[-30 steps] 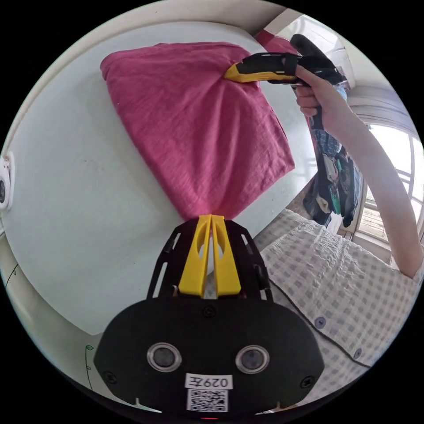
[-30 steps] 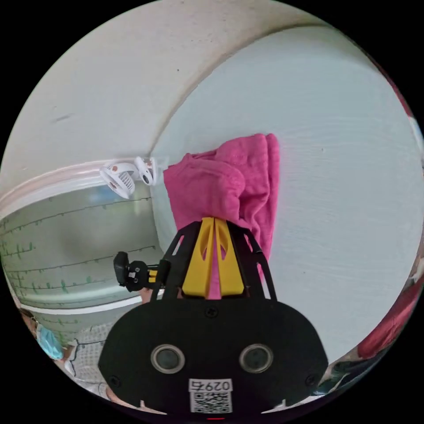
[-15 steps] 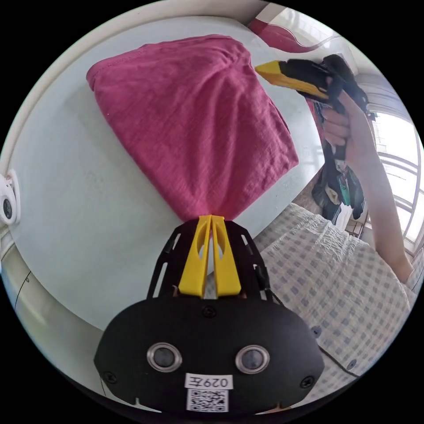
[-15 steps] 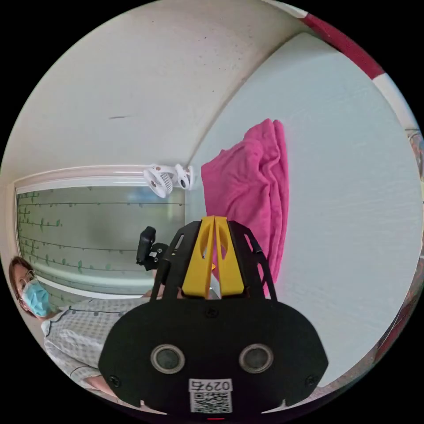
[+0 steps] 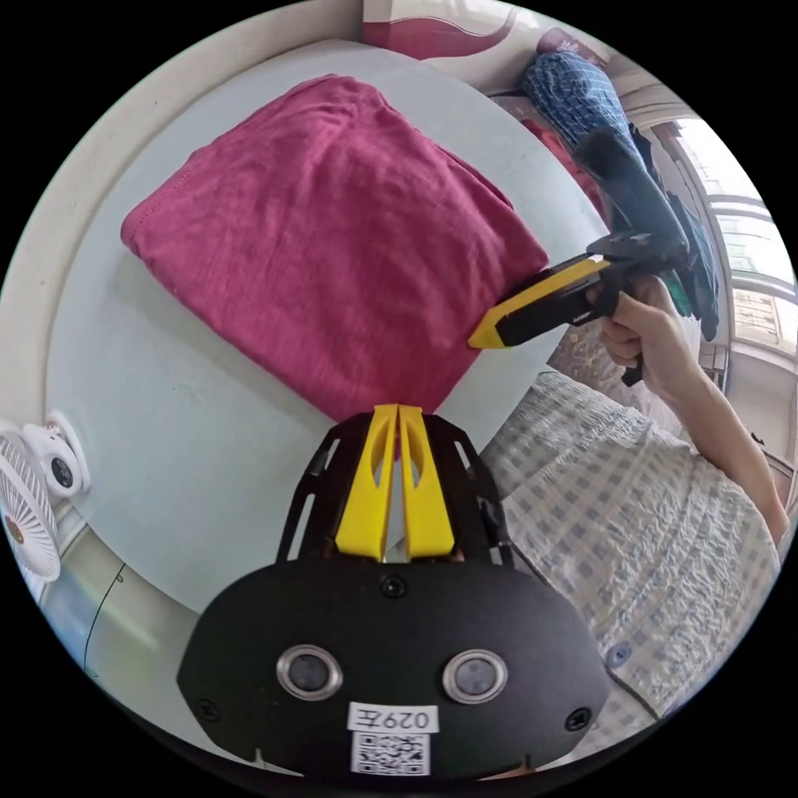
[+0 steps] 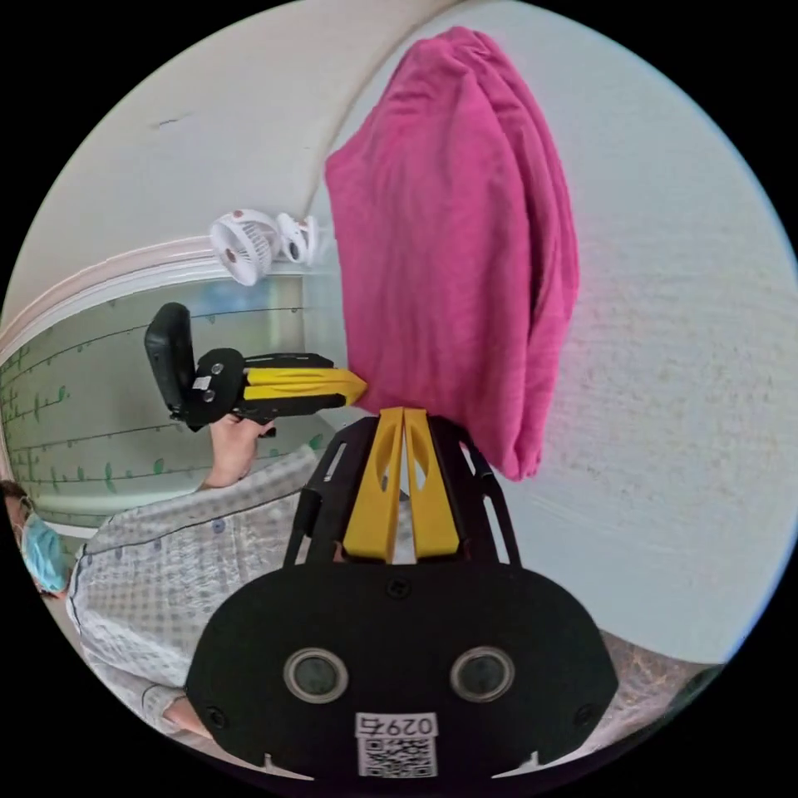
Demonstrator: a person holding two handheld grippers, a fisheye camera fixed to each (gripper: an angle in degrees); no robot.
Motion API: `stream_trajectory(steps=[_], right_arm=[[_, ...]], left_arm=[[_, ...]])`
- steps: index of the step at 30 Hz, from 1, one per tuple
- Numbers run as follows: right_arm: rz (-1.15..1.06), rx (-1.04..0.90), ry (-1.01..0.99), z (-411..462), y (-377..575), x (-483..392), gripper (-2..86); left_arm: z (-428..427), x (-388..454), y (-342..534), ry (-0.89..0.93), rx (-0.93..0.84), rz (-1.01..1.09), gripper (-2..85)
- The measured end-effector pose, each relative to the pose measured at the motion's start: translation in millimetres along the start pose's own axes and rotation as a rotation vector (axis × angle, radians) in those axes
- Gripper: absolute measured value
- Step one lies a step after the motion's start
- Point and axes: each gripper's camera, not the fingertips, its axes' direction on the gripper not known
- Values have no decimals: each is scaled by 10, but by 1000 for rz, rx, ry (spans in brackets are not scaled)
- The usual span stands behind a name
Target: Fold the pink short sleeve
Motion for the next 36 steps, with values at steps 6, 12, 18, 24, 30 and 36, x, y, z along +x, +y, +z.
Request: stream_trajectory(steps=[6, 12, 18, 24, 30, 36], right_arm=[[14, 17, 149, 435, 219, -348, -4], [-50, 115, 240, 703, 515, -899, -4], [-105, -16, 554, 1262, 558, -1191, -5], [-50, 0, 583, 1375, 1077, -1364, -5], [6, 36, 479, 1344, 1542, -1446, -4], [-80, 86, 469, 1055, 1749, -1802, -4]], left_arm=[[11, -227, 530, 15, 117, 32, -10], [-7, -885, 1509, 266, 208, -167, -8], [205, -1479, 2431, 681, 370, -147, 38], [593, -1873, 3033, 870, 318, -212, 151], [959, -2132, 3489, 1002, 336, -285, 163], [1209, -2262, 3685, 1067, 338, -314, 166]])
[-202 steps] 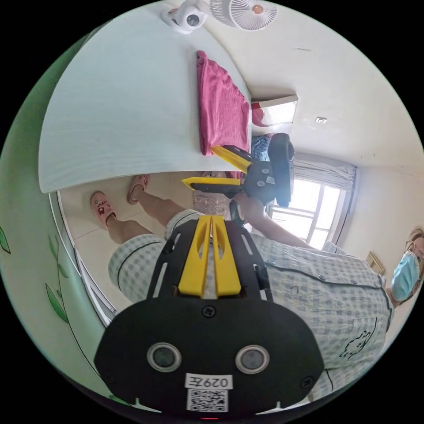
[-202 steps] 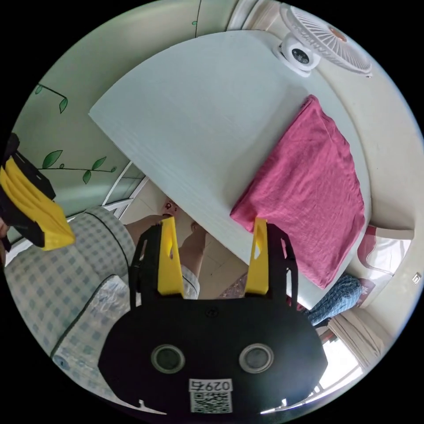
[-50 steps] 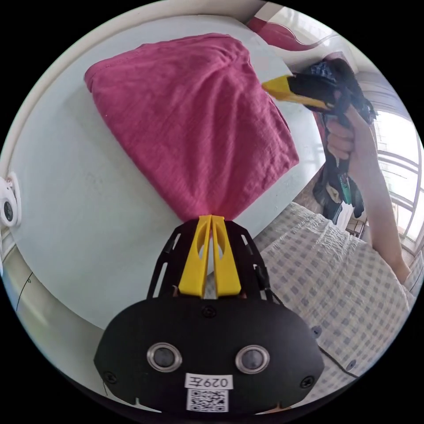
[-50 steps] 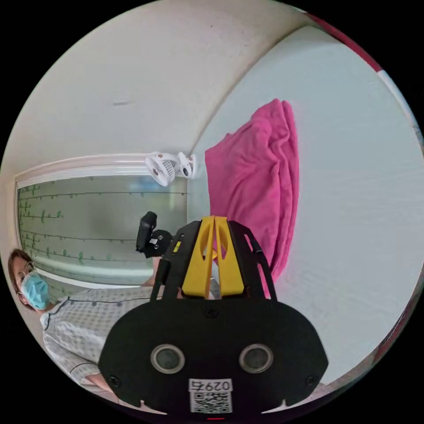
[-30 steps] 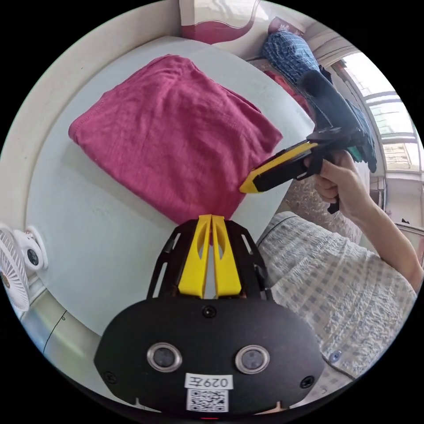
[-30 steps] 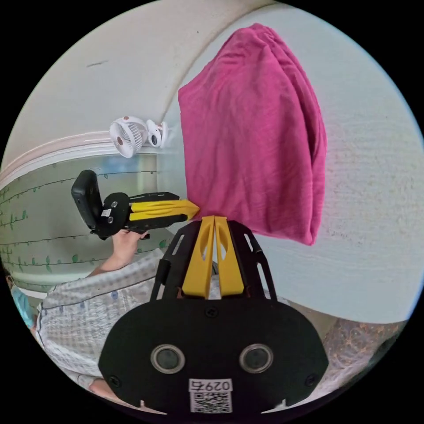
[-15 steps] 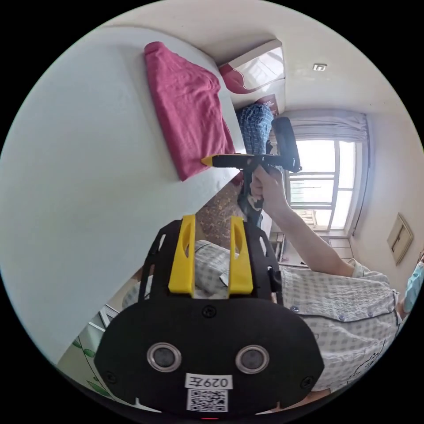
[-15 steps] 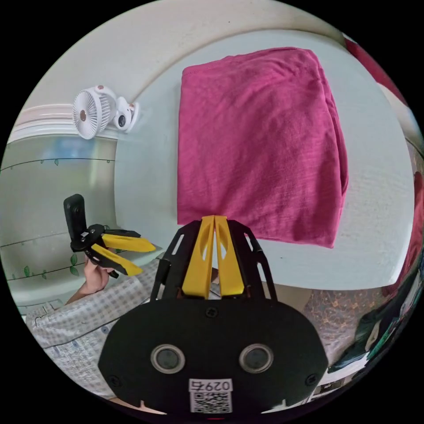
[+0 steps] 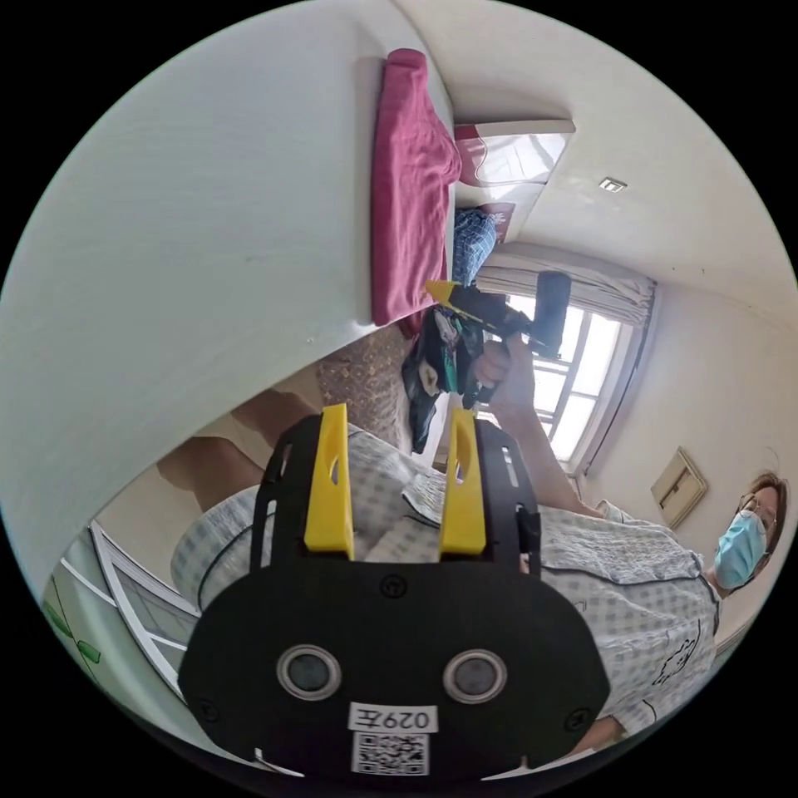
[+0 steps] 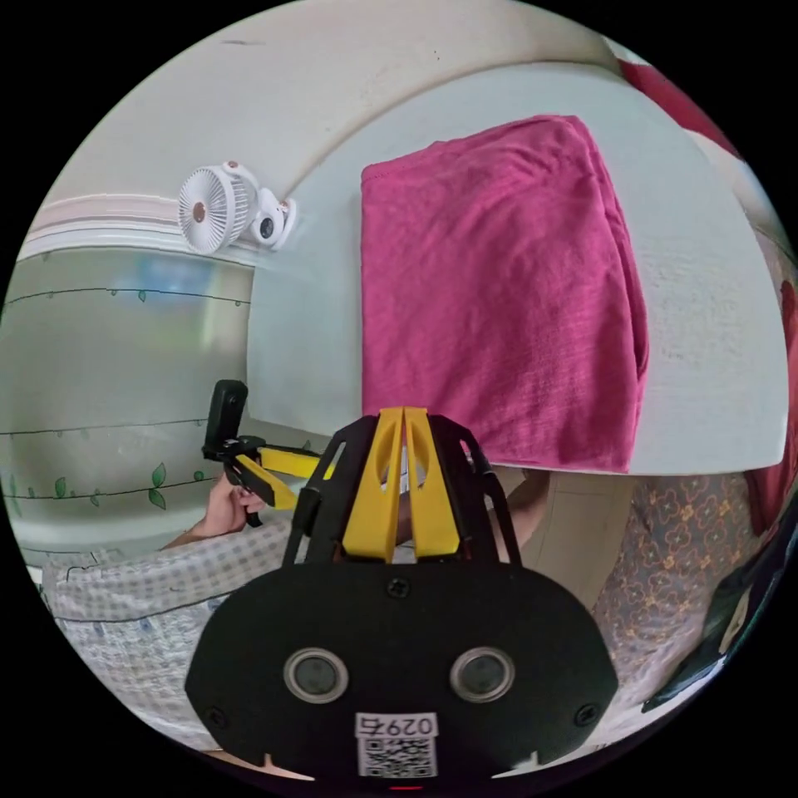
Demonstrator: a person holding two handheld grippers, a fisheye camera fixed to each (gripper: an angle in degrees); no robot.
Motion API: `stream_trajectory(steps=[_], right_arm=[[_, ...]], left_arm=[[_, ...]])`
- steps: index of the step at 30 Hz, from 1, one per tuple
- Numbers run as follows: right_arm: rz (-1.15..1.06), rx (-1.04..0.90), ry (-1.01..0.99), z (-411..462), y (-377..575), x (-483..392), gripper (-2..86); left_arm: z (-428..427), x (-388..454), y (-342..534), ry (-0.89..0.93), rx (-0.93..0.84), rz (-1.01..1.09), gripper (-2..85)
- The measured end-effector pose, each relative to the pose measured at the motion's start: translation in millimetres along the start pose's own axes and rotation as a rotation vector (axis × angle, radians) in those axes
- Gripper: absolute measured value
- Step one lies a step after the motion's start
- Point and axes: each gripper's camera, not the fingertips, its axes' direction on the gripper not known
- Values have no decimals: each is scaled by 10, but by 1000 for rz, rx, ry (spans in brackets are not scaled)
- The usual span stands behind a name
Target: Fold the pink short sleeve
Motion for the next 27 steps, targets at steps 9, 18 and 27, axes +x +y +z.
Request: stream_trajectory(steps=[9, 18, 27], right_arm=[[-60, -177, 68, -358, 334, 54, -4], [-101, -187, -320, -1281, 894, 525, 0], [277, 11, -315, -2702, 1969, 1769, 178]], left_arm=[[28, -234, -79, 96, 148, 4, 156], [510, -214, -154, 163, 269, 9, 23], [862, -187, -175, 216, 266, -98, -9]])
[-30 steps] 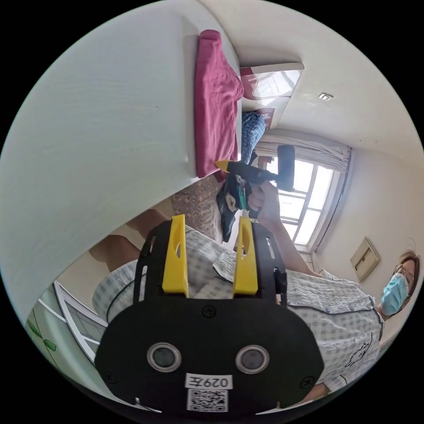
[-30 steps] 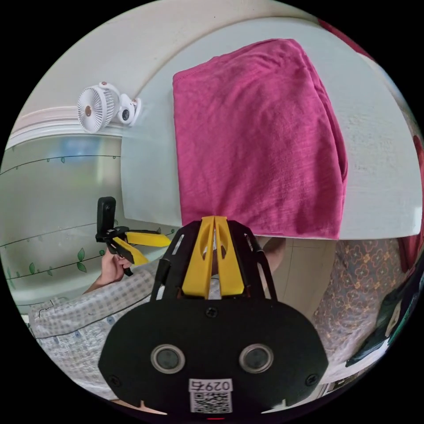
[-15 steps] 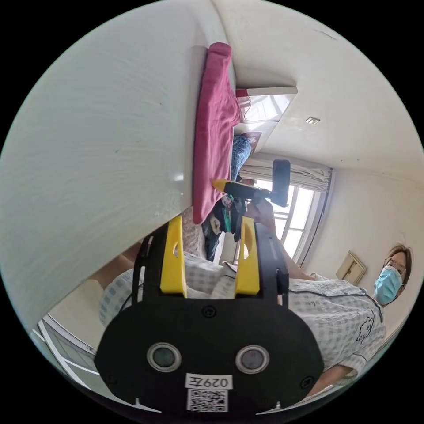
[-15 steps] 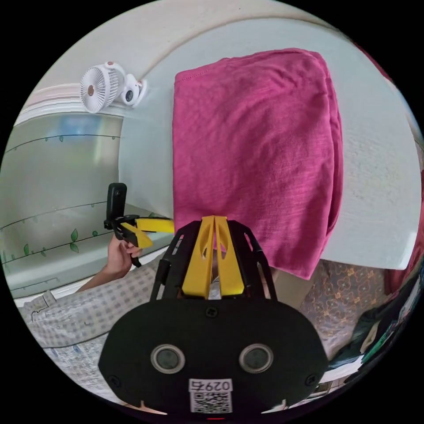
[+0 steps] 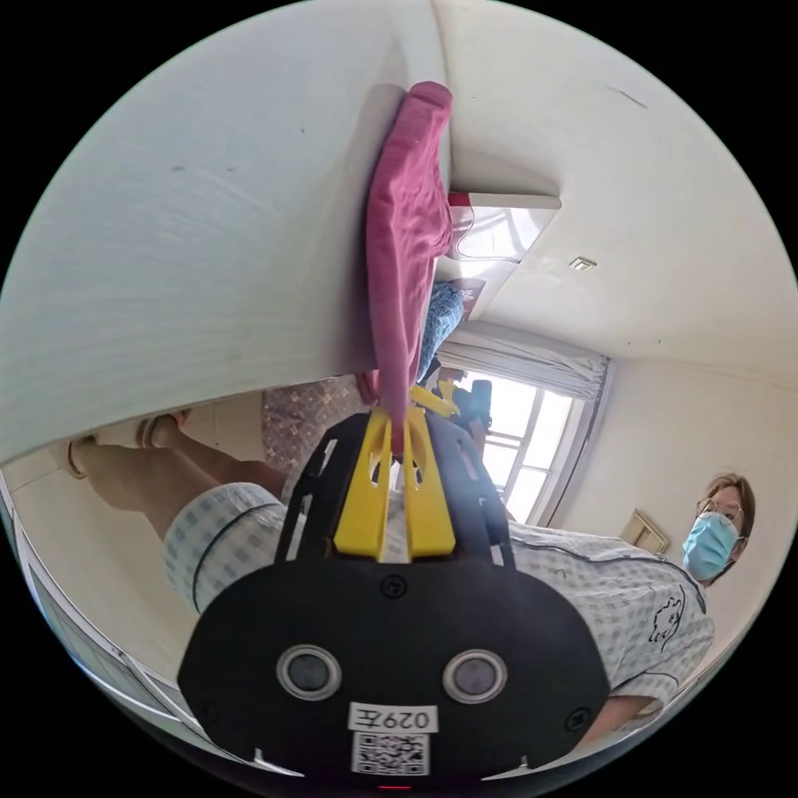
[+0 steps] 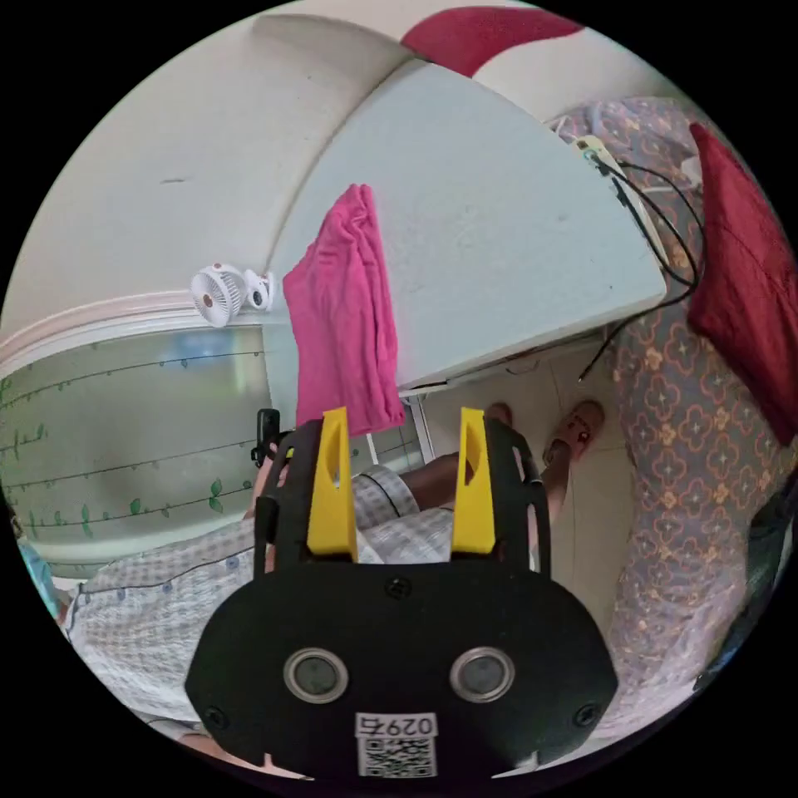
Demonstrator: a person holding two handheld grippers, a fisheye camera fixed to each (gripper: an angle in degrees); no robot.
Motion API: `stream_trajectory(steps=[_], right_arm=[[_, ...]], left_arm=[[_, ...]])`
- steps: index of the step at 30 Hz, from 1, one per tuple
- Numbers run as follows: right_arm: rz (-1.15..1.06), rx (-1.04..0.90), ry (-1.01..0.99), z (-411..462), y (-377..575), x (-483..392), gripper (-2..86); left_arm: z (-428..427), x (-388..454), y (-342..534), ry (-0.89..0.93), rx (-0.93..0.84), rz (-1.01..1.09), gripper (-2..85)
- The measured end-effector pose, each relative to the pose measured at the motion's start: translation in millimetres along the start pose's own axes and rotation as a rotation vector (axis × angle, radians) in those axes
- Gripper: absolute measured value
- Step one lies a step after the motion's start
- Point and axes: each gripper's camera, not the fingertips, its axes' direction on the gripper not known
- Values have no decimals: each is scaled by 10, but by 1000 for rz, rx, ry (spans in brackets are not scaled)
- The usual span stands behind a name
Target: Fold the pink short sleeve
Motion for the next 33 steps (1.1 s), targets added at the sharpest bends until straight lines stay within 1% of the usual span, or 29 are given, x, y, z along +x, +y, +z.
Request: stream_trajectory(steps=[1, 5, 6, 7, 8, 9, 11, 13, 14, 16, 17, 19, 21, 23, 25, 26, 27, 28, 29, 31, 32, 33], right_arm=[[32, -8, -87, -17, 61, 87, 184], [87, 7, -246, -42, 193, 162, 175], [92, -3, -296, -81, 247, 157, 145], [79, -4, -337, -164, 327, 129, 95], [66, 5, -353, -223, 380, 109, 76], [80, 17, -355, -349, 496, 83, 37], [81, 14, -379, -547, 707, 22, 22], [70, 37, -470, -865, 1063, -93, 13], [65, 50, -510, -959, 1162, -126, 11], [26, 97, -681, -1370, 1533, -280, 6], [9, 103, -709, -1474, 1605, -328, 6], [-76, 125, -763, -1958, 1829, -564, 4], [-142, 143, -750, -2366, 1900, -732, 3], [-183, 164, -712, -2793, 1899, -840, 2], [-190, 203, -618, -3409, 1822, -878, 1], [-191, 209, -598, -3565, 1791, -871, 1], [-192, 223, -569, -3877, 1724, -840, 1], [-187, 251, -554, -4195, 1664, -797, 1], [-186, 268, -547, -4364, 1635, -773, 1], [-196, 344, -507, -5076, 1546, -704, 1], [-200, 370, -493, -5260, 1537, -700, 1], [-202, 415, -466, -5614, 1529, -707, 1]], left_arm=[[56, 3, -17, 5, -12, -7, -9], [234, 63, -103, -23, -85, -21, -9], [289, 104, -135, -45, -111, -21, -9], [346, 153, -170, -72, -140, -14, -9], [377, 179, -188, -88, -157, -7, -9], [440, 233, -223, -125, -195, 8, -9], [557, 326, -262, -177, -267, 26, -9], [767, 528, -269, -209, -394, 54, -9], [825, 593, -264, -203, -428, 61, -9], [1092, 867, -249, -113, -569, 67, -9], [1168, 935, -253, -76, -601, 61, -9], [1529, 1289, -320, 44, -707, 78, -9], [1859, 1633, -437, 44, -766, 150, -9], [2247, 1959, -612, -17, -802, 228, -9], [2861, 2315, -928, -86, -806, 338, -9], [3035, 2377, -1014, -93, -813, 354, -9], [3410, 2480, -1188, -113, -831, 368, -9], [3806, 2603, -1352, -119, -845, 406, -9], [4009, 2669, -1432, -116, -854, 425, -9], [4806, 2962, -1736, -82, -876, 476, -9], [5000, 3047, -1803, -73, -877, 490, -9], [5394, 3233, -1917, -61, -882, 517, -9]])
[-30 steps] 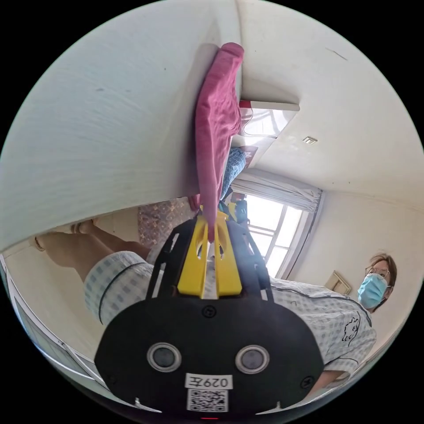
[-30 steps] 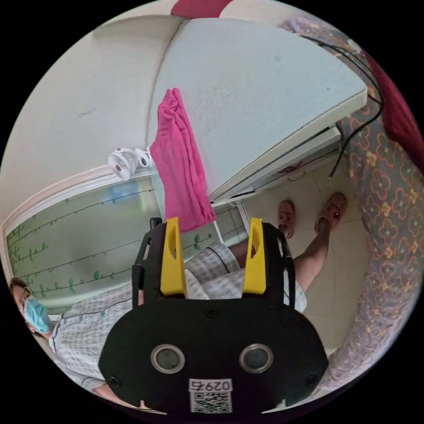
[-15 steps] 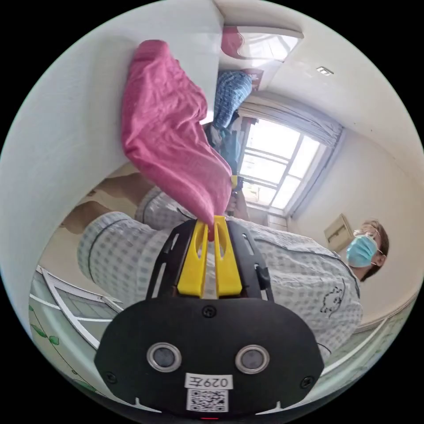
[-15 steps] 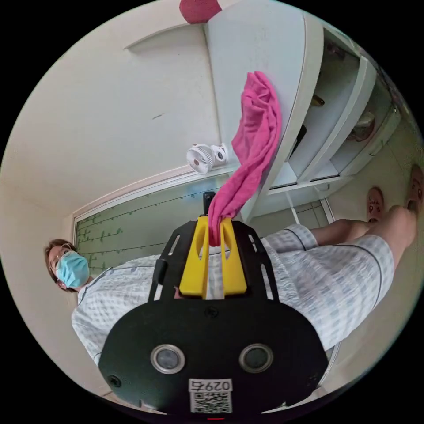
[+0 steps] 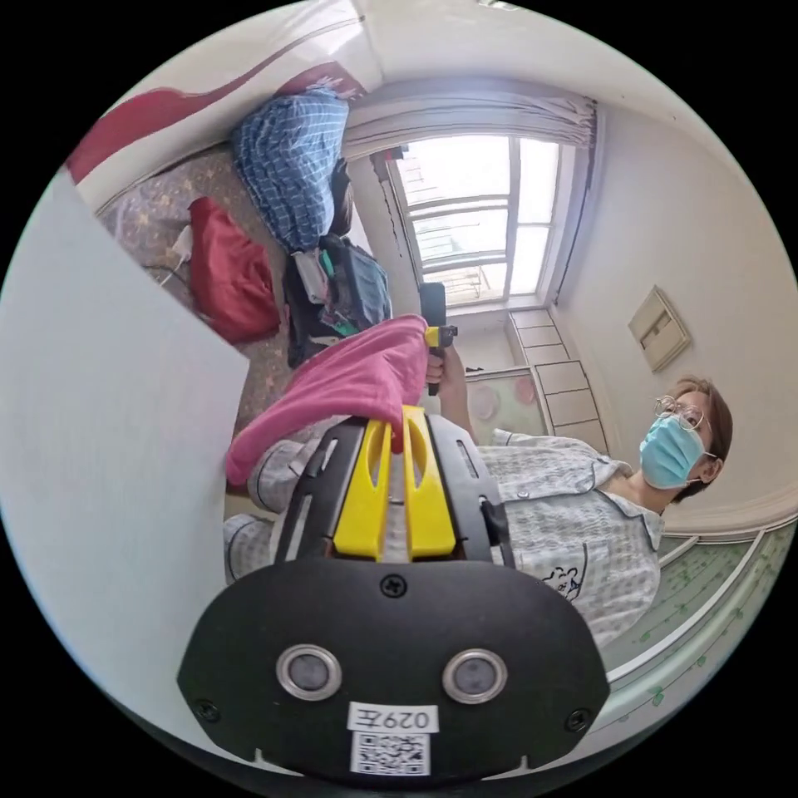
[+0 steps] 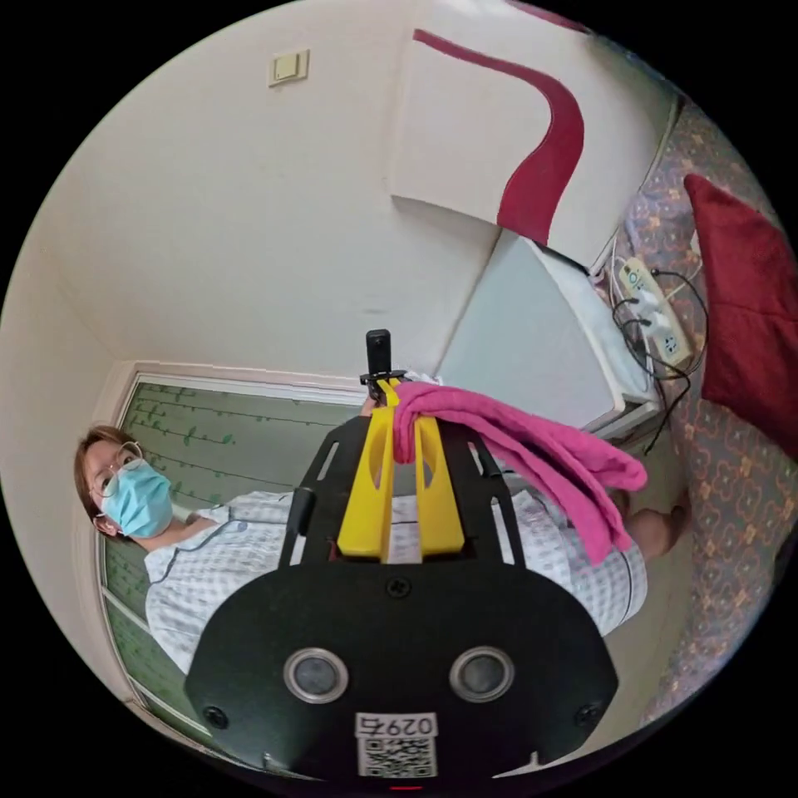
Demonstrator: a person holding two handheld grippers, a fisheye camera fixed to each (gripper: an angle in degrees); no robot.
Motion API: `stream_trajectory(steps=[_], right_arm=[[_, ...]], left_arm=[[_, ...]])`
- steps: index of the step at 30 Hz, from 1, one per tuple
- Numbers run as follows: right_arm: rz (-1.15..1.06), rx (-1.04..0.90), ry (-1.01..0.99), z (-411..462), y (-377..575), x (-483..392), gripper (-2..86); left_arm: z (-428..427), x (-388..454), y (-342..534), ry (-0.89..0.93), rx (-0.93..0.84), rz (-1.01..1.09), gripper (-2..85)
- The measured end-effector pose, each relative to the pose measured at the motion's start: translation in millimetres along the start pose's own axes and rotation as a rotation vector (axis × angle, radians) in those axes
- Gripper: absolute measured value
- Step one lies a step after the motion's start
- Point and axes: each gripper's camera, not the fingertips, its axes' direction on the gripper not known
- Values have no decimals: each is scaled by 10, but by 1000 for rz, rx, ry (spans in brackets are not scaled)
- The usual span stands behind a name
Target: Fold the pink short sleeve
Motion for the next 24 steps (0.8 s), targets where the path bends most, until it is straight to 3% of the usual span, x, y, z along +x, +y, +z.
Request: stream_trajectory(steps=[5, 8, 10, 13, 17, 20, 24], right_arm=[[-26, 111, 118, -880, -418, -384, 3], [102, 153, 237, -1134, -496, -155, 6], [287, 169, 330, -1212, -438, 289, 12], [391, 188, 367, -1271, -205, 504, 24], [169, 313, 266, -1404, 90, -47, 26], [119, 381, 489, -1567, 255, -598, 40], [232, 377, 972, -1504, 198, -1041, 111]], left_arm=[[588, 122, -1435, -120, -96, 107, -9], [1050, -321, -2018, -214, -179, 8, -9], [1404, -995, -2231, -238, -249, -198, -9], [1565, -1546, -2183, -149, -222, -322, -9], [1366, -1613, -1884, 19, -60, -289, -10], [1130, -1602, -1541, 33, 30, -314, -10], [892, -1632, -1081, 77, 165, -350, -10]])
